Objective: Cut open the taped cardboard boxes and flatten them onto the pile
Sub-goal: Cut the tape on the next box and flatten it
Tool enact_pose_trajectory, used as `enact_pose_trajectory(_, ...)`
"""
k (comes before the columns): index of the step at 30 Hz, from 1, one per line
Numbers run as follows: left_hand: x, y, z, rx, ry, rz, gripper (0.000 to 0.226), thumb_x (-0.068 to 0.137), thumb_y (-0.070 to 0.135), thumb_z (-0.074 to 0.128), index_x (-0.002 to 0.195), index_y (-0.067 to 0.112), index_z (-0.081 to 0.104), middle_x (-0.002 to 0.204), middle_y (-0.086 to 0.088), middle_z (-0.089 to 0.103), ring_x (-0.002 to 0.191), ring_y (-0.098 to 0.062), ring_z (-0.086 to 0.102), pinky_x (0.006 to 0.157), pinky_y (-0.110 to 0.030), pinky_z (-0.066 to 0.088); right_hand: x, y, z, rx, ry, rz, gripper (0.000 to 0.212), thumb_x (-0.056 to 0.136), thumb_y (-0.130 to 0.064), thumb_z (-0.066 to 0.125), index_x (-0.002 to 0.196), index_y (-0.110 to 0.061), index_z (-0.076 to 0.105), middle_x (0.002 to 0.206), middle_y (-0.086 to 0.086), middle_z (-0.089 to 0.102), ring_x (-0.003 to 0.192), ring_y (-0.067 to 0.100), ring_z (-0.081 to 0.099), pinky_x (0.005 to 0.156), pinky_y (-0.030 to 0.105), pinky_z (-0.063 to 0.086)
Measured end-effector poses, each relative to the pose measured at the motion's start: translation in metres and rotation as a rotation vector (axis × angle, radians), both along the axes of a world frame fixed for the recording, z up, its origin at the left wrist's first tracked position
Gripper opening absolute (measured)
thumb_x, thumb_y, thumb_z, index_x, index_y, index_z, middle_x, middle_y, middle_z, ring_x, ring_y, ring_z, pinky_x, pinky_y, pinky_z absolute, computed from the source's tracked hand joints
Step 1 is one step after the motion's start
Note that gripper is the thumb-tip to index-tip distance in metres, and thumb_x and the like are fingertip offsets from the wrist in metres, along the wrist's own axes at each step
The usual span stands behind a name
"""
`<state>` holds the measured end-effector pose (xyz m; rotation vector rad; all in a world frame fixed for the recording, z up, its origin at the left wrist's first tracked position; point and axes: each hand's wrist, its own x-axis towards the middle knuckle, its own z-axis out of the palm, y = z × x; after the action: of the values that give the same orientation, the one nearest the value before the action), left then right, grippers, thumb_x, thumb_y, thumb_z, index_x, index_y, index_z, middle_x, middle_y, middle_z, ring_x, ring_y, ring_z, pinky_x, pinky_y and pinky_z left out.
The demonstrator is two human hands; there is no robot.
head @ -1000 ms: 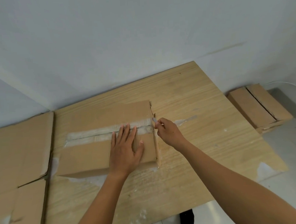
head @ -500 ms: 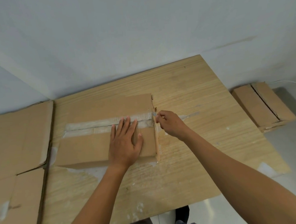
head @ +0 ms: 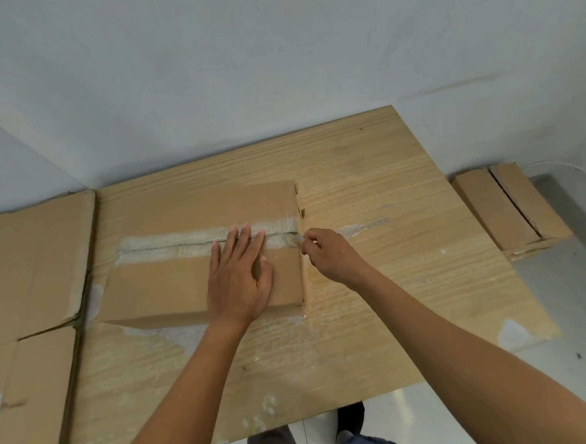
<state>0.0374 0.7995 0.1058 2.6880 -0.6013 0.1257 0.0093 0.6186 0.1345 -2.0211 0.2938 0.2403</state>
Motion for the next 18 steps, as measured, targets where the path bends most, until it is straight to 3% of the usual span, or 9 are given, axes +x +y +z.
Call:
enact_pose_trajectory(5,0.0,0.0,-0.001,0.002,0.011,0.016,0.057,0.091,0.041,0.023,0.142,0.025,0.045,0.154,0.002,0.032,0.147,-0.015,0.014,0.121,-0.042,0.005,-0.013,0.001,0.008,-0.001,0.028,0.049,0.027,0.098,-0.016,0.041,0.08,-0.002,0.055,0.059,-0.006,0.044,0.051,0.008,0.036,0.051,0.022,0.029)
enact_pose_trajectory(10,-0.001,0.0,0.001,0.004,0.014,0.021,0.058,0.091,0.042,0.022,0.141,0.025,0.045,0.154,0.002,0.032,0.147,-0.016,0.014,0.121,-0.041,0.003,-0.032,0.003,0.009,-0.015,0.056,0.088,0.033,0.1,-0.02,0.04,0.084,0.004,0.057,0.058,-0.008,0.044,0.05,0.008,0.034,0.05,0.023,0.028)
enact_pose_trajectory(14,0.001,0.0,0.001,0.012,0.024,0.015,0.06,0.091,0.045,0.02,0.143,0.027,0.043,0.155,0.004,0.03,0.147,-0.014,0.012,0.121,-0.04,0.001,-0.044,-0.013,0.013,-0.052,0.154,0.218,0.03,0.1,-0.025,0.041,0.076,-0.018,0.056,0.061,-0.006,0.048,0.049,0.009,0.037,0.051,0.023,0.032)
enact_pose_trajectory(18,0.002,0.003,0.002,0.006,0.031,-0.017,0.062,0.089,0.051,0.021,0.143,0.028,0.043,0.155,0.007,0.027,0.147,-0.012,0.011,0.12,-0.038,0.0,-0.048,-0.014,0.01,-0.01,0.005,-0.012,0.025,0.102,-0.027,0.037,0.086,-0.016,0.054,0.059,-0.004,0.043,0.05,0.008,0.034,0.052,0.024,0.03)
